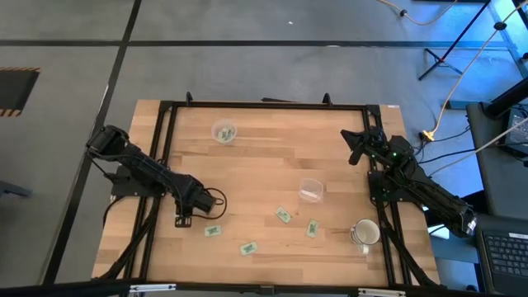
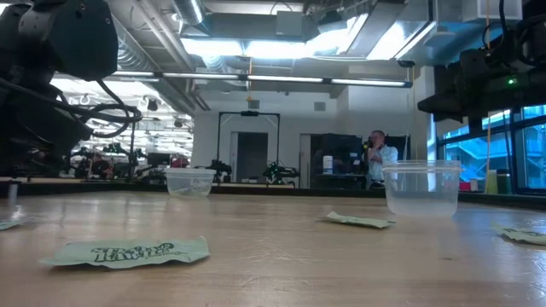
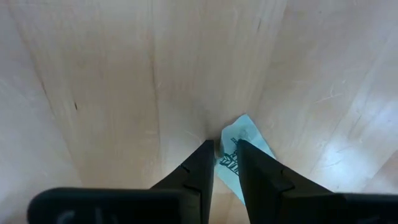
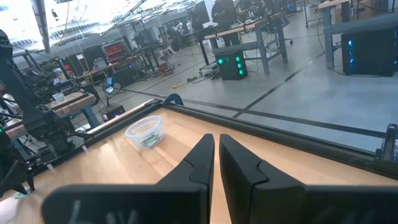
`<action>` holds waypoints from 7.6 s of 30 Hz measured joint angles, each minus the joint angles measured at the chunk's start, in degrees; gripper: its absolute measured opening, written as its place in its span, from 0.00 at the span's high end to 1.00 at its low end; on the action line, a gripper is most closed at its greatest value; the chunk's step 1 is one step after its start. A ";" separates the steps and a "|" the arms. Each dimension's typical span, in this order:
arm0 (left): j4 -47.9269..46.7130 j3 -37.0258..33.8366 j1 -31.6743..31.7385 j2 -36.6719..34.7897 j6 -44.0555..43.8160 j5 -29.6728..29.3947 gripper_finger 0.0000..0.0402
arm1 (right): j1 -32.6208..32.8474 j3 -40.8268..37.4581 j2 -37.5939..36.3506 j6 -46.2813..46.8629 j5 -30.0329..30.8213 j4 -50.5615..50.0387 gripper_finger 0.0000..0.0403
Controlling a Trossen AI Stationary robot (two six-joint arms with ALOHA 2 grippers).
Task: Pick and place Stevia / Truvia into bins
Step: Put the stevia packet into the top transparent container
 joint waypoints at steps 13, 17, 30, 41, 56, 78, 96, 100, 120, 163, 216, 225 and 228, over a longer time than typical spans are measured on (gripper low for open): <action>0.03 0.00 0.00 0.04 0.02 0.51 0.92 | -0.01 0.00 -0.01 0.00 0.00 0.00 0.93; 0.11 0.00 -0.01 0.04 0.02 0.69 0.97 | 0.00 0.00 -0.02 0.00 0.00 0.00 0.93; -0.02 -0.02 -0.04 0.04 0.02 0.52 0.98 | -0.01 0.00 -0.02 0.00 0.00 0.00 0.93; -0.38 0.33 -0.01 0.00 -0.07 1.64 0.99 | 0.00 0.00 -0.02 0.00 0.00 0.00 0.93; -2.82 13.09 4.66 0.09 2.14 -5.03 0.99 | 0.00 -0.01 -0.02 0.37 0.00 0.00 0.93; 3.81 24.20 44.58 -0.02 16.23 -28.08 0.98 | -0.02 0.00 -0.02 0.31 0.00 0.00 0.93; 12.69 24.15 55.65 8.33 22.02 -28.87 0.99 | -0.01 0.00 -0.02 0.21 0.00 0.00 0.93; 12.63 24.15 56.04 11.14 22.57 -28.42 0.99 | 0.00 0.00 -0.02 0.20 0.00 0.02 0.93; 7.72 24.17 55.00 2.24 24.46 -25.87 0.79 | -0.01 0.00 -0.02 0.15 0.00 0.02 0.93; 14.14 18.88 -3.59 11.17 14.93 -7.20 0.69 | -0.02 0.00 0.02 0.49 0.04 0.00 0.93; 20.22 13.18 -4.39 11.08 9.96 -8.92 0.77 | -0.02 0.00 0.03 1.53 0.06 -0.02 0.93; 19.66 13.14 -4.98 11.13 10.47 -9.46 0.78 | 0.00 -0.01 0.02 1.24 0.06 0.00 0.93; 19.19 13.14 -5.33 11.17 11.16 -9.69 0.80 | 0.00 0.00 0.02 0.31 0.05 -0.01 0.93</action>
